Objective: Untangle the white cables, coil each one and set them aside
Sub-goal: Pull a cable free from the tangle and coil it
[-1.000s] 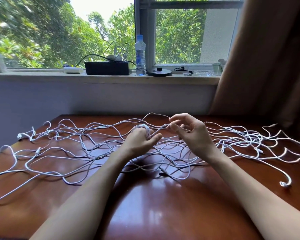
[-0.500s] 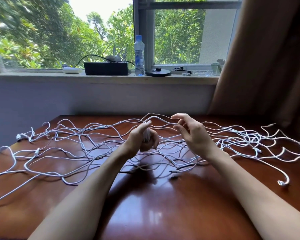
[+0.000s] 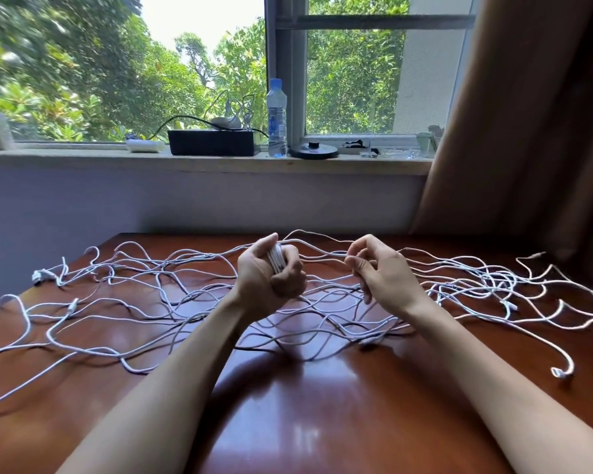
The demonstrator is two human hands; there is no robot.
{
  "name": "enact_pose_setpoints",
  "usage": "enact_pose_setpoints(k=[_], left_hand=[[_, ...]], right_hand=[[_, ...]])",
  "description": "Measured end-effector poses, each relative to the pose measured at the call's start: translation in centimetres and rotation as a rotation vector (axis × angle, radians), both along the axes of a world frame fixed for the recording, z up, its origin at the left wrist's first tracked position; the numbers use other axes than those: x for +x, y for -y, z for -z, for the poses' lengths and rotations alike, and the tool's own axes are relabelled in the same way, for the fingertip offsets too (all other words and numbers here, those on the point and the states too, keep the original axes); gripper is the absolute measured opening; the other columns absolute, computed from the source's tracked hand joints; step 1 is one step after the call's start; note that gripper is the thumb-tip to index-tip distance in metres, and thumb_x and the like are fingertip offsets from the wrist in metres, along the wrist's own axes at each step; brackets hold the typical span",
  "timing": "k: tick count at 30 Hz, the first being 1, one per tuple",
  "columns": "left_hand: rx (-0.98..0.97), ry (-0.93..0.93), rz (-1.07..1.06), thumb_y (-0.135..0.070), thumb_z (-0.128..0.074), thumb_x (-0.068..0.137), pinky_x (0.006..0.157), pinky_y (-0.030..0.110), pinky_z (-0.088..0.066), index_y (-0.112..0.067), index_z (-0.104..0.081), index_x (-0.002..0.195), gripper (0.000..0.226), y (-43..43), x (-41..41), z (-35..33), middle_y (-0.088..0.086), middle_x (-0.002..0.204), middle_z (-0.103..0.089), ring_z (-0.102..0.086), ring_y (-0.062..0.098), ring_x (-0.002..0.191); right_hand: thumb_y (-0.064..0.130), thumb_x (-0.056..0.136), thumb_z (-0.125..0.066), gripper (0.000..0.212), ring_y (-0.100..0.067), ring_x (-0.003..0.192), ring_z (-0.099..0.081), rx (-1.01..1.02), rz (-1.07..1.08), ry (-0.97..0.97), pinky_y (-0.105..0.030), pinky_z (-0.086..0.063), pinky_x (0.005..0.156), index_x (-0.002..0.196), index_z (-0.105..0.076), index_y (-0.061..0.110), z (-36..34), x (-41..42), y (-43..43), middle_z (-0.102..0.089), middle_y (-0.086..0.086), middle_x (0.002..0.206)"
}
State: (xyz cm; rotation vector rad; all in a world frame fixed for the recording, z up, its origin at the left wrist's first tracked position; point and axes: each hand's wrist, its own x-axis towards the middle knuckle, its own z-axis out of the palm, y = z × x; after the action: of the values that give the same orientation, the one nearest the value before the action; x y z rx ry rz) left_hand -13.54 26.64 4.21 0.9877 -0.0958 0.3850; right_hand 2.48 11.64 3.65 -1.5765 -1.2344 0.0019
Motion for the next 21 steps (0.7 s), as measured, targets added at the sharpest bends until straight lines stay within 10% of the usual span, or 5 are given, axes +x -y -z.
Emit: enact_pose_setpoints(k=[9,21], left_hand=[[-0.360,0.222,-0.025,-0.033,-0.020,0.103,0.042,0.026,-0.025,-0.007,-0.050,0.059,0.059,-0.4,-0.5,-0.9,0.000,0.042,-0.025,-0.017,0.014,0.038],[-0.464,0.143,-0.277,-0.004,-0.036,0.097,0.068,0.026,-0.037,-0.004,-0.055,0.103,0.020,-2.2,0.2,-1.3,0.000,0.064,-0.044,-0.041,0.013,0.051]], right_hand=[[0.048,0.095,-0.063,0.017,-0.005,0.076,-0.059,-0.199,0.130,0.361,-0.036,-0.052,0.074,0.100,-0.074,0.036,1.0,0.5,-0.3,-0.066,0.017,0.083],[0.016,0.092,-0.070,0.023,0.003,0.060,-0.052,-0.128,-0.233,0.420,-0.007,-0.036,0.062,0.114,-0.078,0.018,1.9,-1.9,-0.9,-0.051,0.021,0.068]])
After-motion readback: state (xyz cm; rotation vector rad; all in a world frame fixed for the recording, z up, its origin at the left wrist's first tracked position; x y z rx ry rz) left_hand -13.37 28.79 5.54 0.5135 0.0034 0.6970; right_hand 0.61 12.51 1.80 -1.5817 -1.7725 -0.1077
